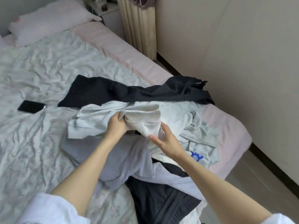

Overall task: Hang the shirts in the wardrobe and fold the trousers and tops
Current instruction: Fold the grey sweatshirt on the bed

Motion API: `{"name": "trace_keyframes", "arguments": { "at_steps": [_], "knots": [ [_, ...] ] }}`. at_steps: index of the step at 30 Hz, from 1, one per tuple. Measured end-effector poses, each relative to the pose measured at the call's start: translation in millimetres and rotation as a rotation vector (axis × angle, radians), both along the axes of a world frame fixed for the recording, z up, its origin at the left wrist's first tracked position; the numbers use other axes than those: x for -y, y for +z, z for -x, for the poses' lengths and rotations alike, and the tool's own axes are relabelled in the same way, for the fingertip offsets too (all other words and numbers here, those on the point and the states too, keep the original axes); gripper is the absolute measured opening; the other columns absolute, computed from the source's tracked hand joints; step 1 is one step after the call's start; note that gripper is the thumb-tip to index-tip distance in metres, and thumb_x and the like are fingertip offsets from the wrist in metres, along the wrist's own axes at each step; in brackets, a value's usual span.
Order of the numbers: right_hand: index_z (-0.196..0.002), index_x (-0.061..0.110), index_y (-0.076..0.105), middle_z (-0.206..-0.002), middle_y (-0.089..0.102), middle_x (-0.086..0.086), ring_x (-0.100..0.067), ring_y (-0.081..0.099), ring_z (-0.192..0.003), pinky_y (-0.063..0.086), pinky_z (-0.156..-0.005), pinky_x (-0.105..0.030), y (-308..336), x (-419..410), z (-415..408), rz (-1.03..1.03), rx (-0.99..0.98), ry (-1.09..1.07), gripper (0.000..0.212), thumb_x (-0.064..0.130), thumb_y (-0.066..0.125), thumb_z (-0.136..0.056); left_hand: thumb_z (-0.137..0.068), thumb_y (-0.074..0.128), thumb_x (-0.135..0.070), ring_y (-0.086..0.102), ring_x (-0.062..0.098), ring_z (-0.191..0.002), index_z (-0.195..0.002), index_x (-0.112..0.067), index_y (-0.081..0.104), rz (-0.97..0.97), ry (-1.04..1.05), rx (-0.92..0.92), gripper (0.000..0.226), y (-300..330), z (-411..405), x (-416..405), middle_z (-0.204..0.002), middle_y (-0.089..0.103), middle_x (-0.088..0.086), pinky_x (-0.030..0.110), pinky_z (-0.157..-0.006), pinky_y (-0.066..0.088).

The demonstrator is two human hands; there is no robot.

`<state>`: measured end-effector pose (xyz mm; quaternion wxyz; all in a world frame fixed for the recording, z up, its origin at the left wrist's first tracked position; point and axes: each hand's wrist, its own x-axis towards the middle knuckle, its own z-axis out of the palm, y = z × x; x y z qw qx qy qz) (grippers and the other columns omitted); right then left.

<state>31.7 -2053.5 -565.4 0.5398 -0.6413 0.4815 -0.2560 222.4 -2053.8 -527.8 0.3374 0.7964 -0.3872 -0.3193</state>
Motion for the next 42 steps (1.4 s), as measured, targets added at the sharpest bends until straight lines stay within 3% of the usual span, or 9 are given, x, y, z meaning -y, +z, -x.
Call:
{"name": "trace_keyframes", "arguments": {
  "at_steps": [4,9,12,19,25,28,31,36,42],
  "knots": [
    [-0.138,0.024,0.037,-0.136,0.039,0.001,-0.014,0.035,-0.127,0.032,-0.104,-0.033,31,-16,-14,0.203,-0.207,0.16,0.077,0.044,0.068,-0.07,-0.088,0.043,-0.015,0.057,0.015,-0.078,-0.081,-0.025,0.058,0.118,-0.173,-0.166,0.02,69,3,-30,-0.082,0.063,-0.003,0.026,-0.07,0.045],
    [-0.103,0.013,0.057,-0.096,0.063,-0.004,-0.029,0.058,-0.094,0.046,-0.067,-0.029,92,-72,-18,0.281,-0.211,-0.176,0.024,0.003,0.043,-0.086,-0.085,0.054,-0.018,0.057,0.014,-0.085,-0.086,-0.015,0.064,0.161,-0.335,0.023,0.01,138,-7,-111,-0.089,0.066,-0.001,0.022,-0.074,0.042],
    [-0.106,0.008,0.054,-0.101,0.065,-0.012,-0.034,0.057,-0.093,0.048,-0.074,-0.043,133,-121,-31,0.283,-0.243,-0.247,0.026,0.007,0.036,-0.088,-0.091,0.054,-0.012,0.055,0.018,-0.084,-0.078,-0.009,0.061,0.188,-0.265,0.085,0.015,171,-33,-166,-0.081,0.063,0.004,0.027,-0.072,0.038],
    [-0.075,0.009,0.051,-0.079,0.062,-0.014,-0.037,0.056,-0.078,0.043,-0.067,-0.044,294,-299,-170,0.401,0.057,-0.018,0.017,0.021,0.046,-0.086,-0.092,0.053,-0.016,0.057,0.019,-0.09,-0.078,-0.017,0.065,0.439,0.287,-0.227,0.019,248,-126,-389,-0.085,0.064,0.004,0.031,-0.078,0.045],
    [-0.052,0.02,0.044,-0.053,0.046,0.008,-0.008,0.041,-0.056,0.035,-0.053,-0.029,351,-437,-285,0.286,0.254,0.388,0.03,0.017,0.057,-0.079,-0.09,0.056,-0.03,0.062,0.014,-0.074,-0.075,-0.019,0.064,0.523,0.72,-0.226,0.02,267,-197,-566,-0.064,0.068,-0.008,0.029,-0.067,0.048],
    [-0.09,0.009,0.062,-0.08,0.062,-0.006,-0.013,0.052,-0.074,0.046,-0.07,-0.036,333,-462,-325,0.211,0.216,0.464,0.012,0.018,0.063,-0.083,-0.091,0.053,-0.031,0.056,0.024,-0.093,-0.109,-0.006,0.055,0.298,0.861,-0.002,0.031,252,-225,-604,-0.099,0.063,0.005,0.034,-0.079,0.046],
    [-0.139,0.005,0.035,-0.123,0.053,-0.017,-0.019,0.05,-0.105,0.039,-0.094,-0.032,278,-467,-329,0.136,-0.136,0.695,0.065,0.023,0.067,-0.085,-0.087,0.059,-0.033,0.026,0.033,-0.135,-0.147,-0.02,0.01,-0.139,0.787,0.161,0.078,215,-233,-638,-0.149,0.021,0.017,0.047,-0.11,0.026],
    [-0.138,0.008,0.038,-0.111,0.062,-0.011,-0.024,0.058,-0.102,0.041,-0.076,-0.019,155,-469,-262,0.02,-0.483,0.794,0.057,0.024,0.061,-0.089,-0.086,0.059,-0.033,0.023,0.033,-0.136,-0.148,-0.025,0.01,-0.39,0.575,0.245,0.079,135,-196,-667,-0.149,0.019,0.015,0.043,-0.109,0.025],
    [-0.142,0.01,0.029,-0.14,0.038,-0.017,-0.03,0.04,-0.128,0.034,-0.102,-0.032,35,-483,-134,-0.1,-0.787,0.675,0.06,0.027,0.055,-0.091,-0.088,0.056,-0.036,0.025,0.028,-0.137,-0.146,-0.019,0.02,-0.578,0.121,0.116,0.07,30,-108,-668,-0.149,0.024,0.009,0.036,-0.109,0.028]
  ]
}}
